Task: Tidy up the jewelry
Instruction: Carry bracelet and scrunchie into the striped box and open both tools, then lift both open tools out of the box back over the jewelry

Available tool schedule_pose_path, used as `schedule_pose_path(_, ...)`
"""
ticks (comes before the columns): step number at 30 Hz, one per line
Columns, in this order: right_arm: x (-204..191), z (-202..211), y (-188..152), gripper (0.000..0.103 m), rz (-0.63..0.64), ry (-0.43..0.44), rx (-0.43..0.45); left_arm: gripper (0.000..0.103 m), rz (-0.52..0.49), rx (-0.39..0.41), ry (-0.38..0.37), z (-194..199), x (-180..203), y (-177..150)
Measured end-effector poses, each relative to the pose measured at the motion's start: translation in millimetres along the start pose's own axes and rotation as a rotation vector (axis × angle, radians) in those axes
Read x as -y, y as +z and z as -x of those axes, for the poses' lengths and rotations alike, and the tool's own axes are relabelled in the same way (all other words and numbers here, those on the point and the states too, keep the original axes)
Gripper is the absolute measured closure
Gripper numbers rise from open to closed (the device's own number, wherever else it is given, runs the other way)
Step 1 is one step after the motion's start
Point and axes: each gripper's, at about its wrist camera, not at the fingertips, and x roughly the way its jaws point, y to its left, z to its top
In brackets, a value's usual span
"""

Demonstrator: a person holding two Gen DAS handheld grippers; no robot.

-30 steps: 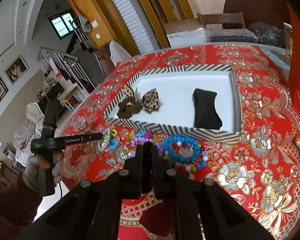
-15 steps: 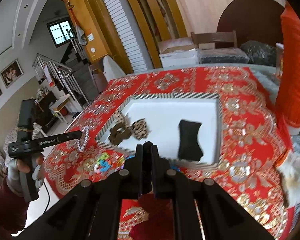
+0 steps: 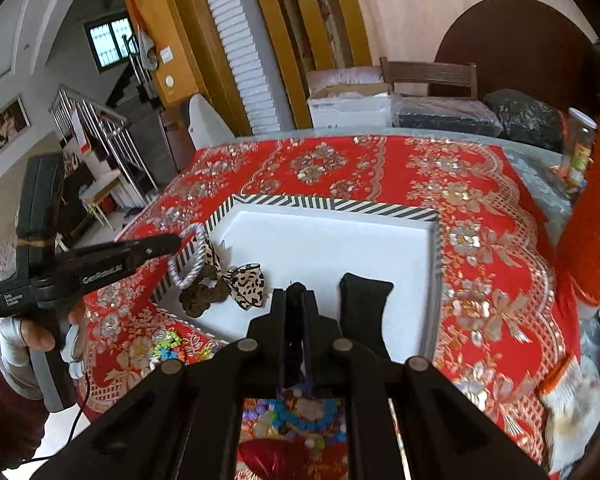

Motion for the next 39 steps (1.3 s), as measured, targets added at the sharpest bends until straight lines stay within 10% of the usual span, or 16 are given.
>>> schedule_pose_path(15,-12.4,-84.6,7.4,0.096,0.001,0.042,-0.126,0.095,0.018,-0.047,0.068,-65.8,-18.2,27.2)
schedule_pose_path(25,13.6,-122.2,-8.5,0.095,-0.013,-0.083,-0.228,0.094,0.090,-0.136,0.070,-109.9,-34.4,24.7)
schedule_pose_path(31,12.1,-115.0,-10.8,0.069,-0.009,-0.079,-0.229,0.077,0.114,-0.128,0.028,-104.3,-36.5,26.9)
schedule_pose_path(39,0.8,-85.7,-9.1,0.064,-0.007,-0.077,-0.189,0.076,0.069,-0.065,0.062,-62.2,-20.8,25.5)
